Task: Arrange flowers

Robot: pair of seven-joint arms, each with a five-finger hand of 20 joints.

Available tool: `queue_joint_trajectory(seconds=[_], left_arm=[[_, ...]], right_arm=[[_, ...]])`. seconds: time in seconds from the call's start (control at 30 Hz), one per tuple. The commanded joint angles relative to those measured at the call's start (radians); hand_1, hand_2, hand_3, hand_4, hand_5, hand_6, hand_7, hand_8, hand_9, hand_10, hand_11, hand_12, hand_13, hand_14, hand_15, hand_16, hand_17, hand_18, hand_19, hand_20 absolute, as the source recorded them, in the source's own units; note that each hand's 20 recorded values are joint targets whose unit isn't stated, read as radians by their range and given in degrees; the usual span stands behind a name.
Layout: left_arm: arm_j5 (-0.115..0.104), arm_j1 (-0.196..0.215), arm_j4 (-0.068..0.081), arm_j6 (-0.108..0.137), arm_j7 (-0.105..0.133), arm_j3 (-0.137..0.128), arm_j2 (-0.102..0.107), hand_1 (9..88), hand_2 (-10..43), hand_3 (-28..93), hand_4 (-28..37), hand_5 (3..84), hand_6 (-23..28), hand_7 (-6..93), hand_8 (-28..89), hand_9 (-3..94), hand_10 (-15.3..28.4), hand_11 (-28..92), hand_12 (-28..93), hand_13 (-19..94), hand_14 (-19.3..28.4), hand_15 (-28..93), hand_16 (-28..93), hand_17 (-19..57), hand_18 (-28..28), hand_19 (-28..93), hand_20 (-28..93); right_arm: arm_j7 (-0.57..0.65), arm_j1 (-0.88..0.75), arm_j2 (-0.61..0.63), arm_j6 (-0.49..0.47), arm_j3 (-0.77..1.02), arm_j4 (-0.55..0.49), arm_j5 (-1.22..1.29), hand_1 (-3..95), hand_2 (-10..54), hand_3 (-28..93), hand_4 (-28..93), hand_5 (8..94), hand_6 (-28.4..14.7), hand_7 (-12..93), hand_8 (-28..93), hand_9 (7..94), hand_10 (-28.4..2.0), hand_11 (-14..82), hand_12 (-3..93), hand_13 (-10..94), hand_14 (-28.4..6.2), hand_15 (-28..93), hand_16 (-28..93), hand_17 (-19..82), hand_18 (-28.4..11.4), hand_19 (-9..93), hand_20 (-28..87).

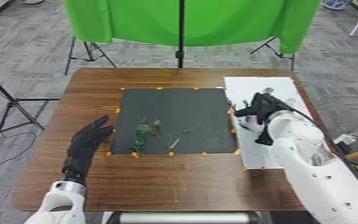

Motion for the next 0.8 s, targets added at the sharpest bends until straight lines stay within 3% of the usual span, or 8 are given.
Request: queue_joint_trajectory(seconds=[0.03, 0.4, 0.47, 0.53, 0.6, 0.63, 0.73, 0.8], left_arm=[[0.002, 0.009, -0.001, -0.004, -0.015, -0.001, -0.002, 20.2, -1.2, 66, -27.8, 41.9, 3.3, 7.9, -6, 46.2, 13.3, 15, 13, 35, 15.0, 10, 2, 7.5, 12.2, 6, 21], [0.006, 0.0, 0.003, -0.012, -0.014, 0.002, -0.007, 20.1, -1.4, 67, -27.7, 41.8, 3.3, 7.8, -6, 46.2, 13.2, 15, 13, 35, 15.3, 10, 2, 7.4, 12.2, 6, 21], [0.004, 0.002, 0.002, -0.011, -0.013, 0.0, -0.007, 20.1, -1.4, 66, -27.6, 41.8, 3.3, 7.7, -6, 46.2, 13.2, 15, 13, 35, 15.3, 10, 3, 7.4, 12.3, 6, 21], [0.003, 0.004, 0.002, -0.009, -0.015, -0.002, -0.008, 20.2, -1.4, 66, -27.4, 41.8, 3.3, 7.7, -6, 46.2, 13.2, 15, 13, 35, 15.3, 10, 3, 7.3, 12.3, 6, 21], [0.001, 0.008, 0.0, -0.007, -0.015, -0.004, -0.008, 20.3, -1.5, 66, -27.3, 41.8, 3.3, 7.7, -6, 46.2, 13.2, 15, 13, 35, 15.3, 10, 3, 7.3, 12.2, 6, 21], [-0.001, 0.011, -0.001, -0.006, -0.015, -0.006, -0.008, 20.3, -1.5, 66, -27.2, 41.8, 3.3, 7.7, -6, 46.2, 13.2, 15, 13, 35, 15.4, 10, 3, 7.3, 12.2, 6, 21], [-0.002, 0.012, -0.001, -0.005, -0.014, -0.006, -0.009, 20.6, -1.6, 66, -27.0, 41.8, 3.3, 7.7, -6, 46.2, 13.2, 15, 13, 35, 15.4, 10, 3, 7.2, 12.2, 6, 21], [-0.002, 0.013, -0.002, -0.006, -0.014, -0.005, -0.009, 20.7, -1.6, 66, -26.9, 41.8, 3.3, 7.7, -6, 46.2, 13.2, 15, 13, 35, 15.4, 10, 3, 7.2, 12.2, 6, 21]], right_arm=[[-0.022, 0.026, -0.028, 0.012, -0.047, 0.03, -0.086, 25.1, -9.5, 55, -17, 71.0, -6.0, 11, -6, 85.4, -13.6, 44.0, 29.7, 91, -4.3, 62, 32, 66, -12.6, 93, 59], [-0.062, 0.024, -0.084, 0.009, -0.155, 0.163, -0.324, 39.8, -9.5, 55, -17, 76.3, -6.2, 17, -4, 86.5, -12.8, 44.7, 28.9, 93, -2.8, 61, 32, 69, -9.7, 93, 56], [-0.054, 0.01, -0.095, 0.038, -0.15, 0.182, -0.309, 45.3, -9.5, 56, -14, 77.8, -5.0, 20, 11, 87.2, -11.9, 45.3, 28.6, 93, -2.5, 61, 32, 70, -9.5, 93, 57], [-0.043, -0.002, -0.103, 0.079, -0.138, 0.195, -0.276, 70.8, -9.5, -1, 26, 79.3, -3.6, 22, 25, 88.5, -11.5, 45.4, 28.7, 94, -2.3, 62, 31, 71, -9.4, 93, 58], [-0.038, -0.008, -0.108, 0.102, -0.119, 0.195, -0.232, 82.1, -9.5, -21, 49, 80.4, -1.9, 26, 31, 89.9, -11.2, 46.2, 28.4, 94, -2.4, 65, 29, 72, -9.6, 93, 59], [-0.031, -0.008, -0.105, 0.126, -0.114, 0.192, -0.202, 81.1, -9.5, -17, 50, 80.4, -1.7, 27, 32, 90.2, -11.0, 46.6, 28.5, 94, -2.3, 66, 29, 73, -9.7, 93, 60], [-0.041, -0.009, -0.087, 0.201, -0.098, 0.17, -0.193, 60.0, -9.5, 45, 8, 79.9, -1.4, 29, 33, 89.9, -10.4, 48.7, 28.3, 94, -2.0, 67, 29, 73, -10.1, 93, 62], [-0.046, -0.007, -0.07, 0.266, -0.093, 0.141, -0.175, 56.7, -9.5, 55, 2, 79.4, -1.5, 30, 34, 89.7, -10.0, 50.0, 28.6, 94, -1.7, 68, 29, 73, -10.2, 93, 63]])
